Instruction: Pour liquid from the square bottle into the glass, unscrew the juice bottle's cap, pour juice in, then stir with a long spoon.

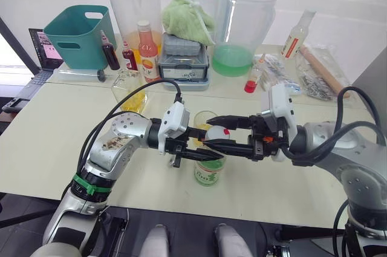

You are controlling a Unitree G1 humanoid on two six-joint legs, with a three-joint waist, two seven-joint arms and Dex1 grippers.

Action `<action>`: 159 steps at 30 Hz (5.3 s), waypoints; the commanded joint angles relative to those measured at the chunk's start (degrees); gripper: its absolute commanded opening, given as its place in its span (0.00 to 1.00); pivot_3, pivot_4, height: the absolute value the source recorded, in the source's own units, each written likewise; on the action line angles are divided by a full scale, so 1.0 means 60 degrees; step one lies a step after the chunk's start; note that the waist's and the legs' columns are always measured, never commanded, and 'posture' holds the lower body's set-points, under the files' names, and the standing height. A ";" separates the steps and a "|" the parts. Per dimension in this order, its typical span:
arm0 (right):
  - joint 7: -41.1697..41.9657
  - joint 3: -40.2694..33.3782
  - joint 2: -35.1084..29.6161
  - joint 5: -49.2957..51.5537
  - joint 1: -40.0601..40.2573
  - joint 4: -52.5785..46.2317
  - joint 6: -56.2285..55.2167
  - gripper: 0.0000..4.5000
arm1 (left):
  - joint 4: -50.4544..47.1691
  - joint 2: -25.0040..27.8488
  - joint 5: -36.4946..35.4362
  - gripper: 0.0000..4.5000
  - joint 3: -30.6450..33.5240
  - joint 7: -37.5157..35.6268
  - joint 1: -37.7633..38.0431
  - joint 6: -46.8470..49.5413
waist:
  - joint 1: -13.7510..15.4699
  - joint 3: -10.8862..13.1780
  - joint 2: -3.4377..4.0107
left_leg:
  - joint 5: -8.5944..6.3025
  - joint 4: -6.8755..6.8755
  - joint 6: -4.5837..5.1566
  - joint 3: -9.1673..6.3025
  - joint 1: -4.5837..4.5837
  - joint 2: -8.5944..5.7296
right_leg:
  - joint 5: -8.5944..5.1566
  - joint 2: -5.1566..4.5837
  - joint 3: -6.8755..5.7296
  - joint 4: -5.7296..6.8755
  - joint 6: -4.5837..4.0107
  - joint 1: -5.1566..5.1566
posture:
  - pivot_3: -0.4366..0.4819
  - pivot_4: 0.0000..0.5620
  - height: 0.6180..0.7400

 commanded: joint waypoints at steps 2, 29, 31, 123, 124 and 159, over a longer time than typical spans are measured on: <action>0.2506 0.0552 -0.0493 -0.0757 -0.0768 0.1155 -0.1363 0.38 | -0.0193 0.0270 0.0290 0.31 -0.0096 0.0166 0.0340 0.0244 | -0.0002 0.0000 0.0000 | 0.0000 -0.0002 0.0000 0.0000 0.0001 0.0000 | 0.0000 0.0000 -0.0001 -0.0002 0.0000 0.0000 | 0.48 0.27 0.86; 0.3104 -0.0850 -0.0111 -0.0786 -0.1614 0.2030 -0.1398 0.99 | -0.0208 0.0537 0.0266 0.31 -0.0151 0.0164 0.0393 0.0231 | -0.0009 0.0000 0.0000 | 0.0000 -0.0009 0.0000 -0.0005 -0.0005 0.0001 | -0.0001 0.0002 -0.0007 0.0009 -0.0002 -0.0009 | 0.48 0.27 0.86; 0.2130 -0.1107 -0.0090 -0.0359 -0.1318 0.1348 -0.0837 0.99 | -0.0128 0.0506 0.0300 0.31 -0.0184 0.0118 0.0352 0.0191 | -0.0035 0.0000 0.0001 | 0.0000 -0.0009 0.0000 -0.0005 -0.0005 0.0000 | -0.0001 0.0001 -0.0005 0.0011 -0.0002 -0.0008 | 0.48 0.27 0.86; 0.5394 0.2035 -0.0048 -0.1915 -0.2426 0.3073 -0.2914 0.38 | -0.0873 0.0794 0.0261 0.31 -0.0144 0.0744 0.0662 0.0606 | -0.0063 -0.0002 -0.0001 | -0.0001 -0.0016 0.0000 0.0011 0.0029 0.0005 | -0.0004 0.0001 0.0003 -0.0017 -0.0002 0.0014 | 0.48 0.27 0.86; 0.5863 0.2236 0.0082 -0.2143 -0.2784 0.3548 -0.3222 0.38 | -0.0912 0.0846 0.0262 0.31 -0.0124 0.0756 0.0681 0.0625 | -0.0069 -0.0002 -0.0001 | -0.0001 -0.0016 0.0000 0.0012 0.0029 0.0006 | -0.0003 0.0001 0.0003 -0.0017 -0.0002 0.0013 | 0.48 0.27 0.86; -0.0345 -0.0394 0.0502 0.0175 -0.0143 -0.0459 0.0484 0.99 | -0.0071 0.0374 0.0349 0.31 -0.0350 0.0513 0.0328 0.0276 | -0.0015 -0.0003 -0.0001 | 0.0000 -0.0017 0.0000 0.0009 0.0030 0.0004 | -0.0001 0.0000 0.0005 -0.0005 -0.0003 0.0012 | 0.48 0.27 0.86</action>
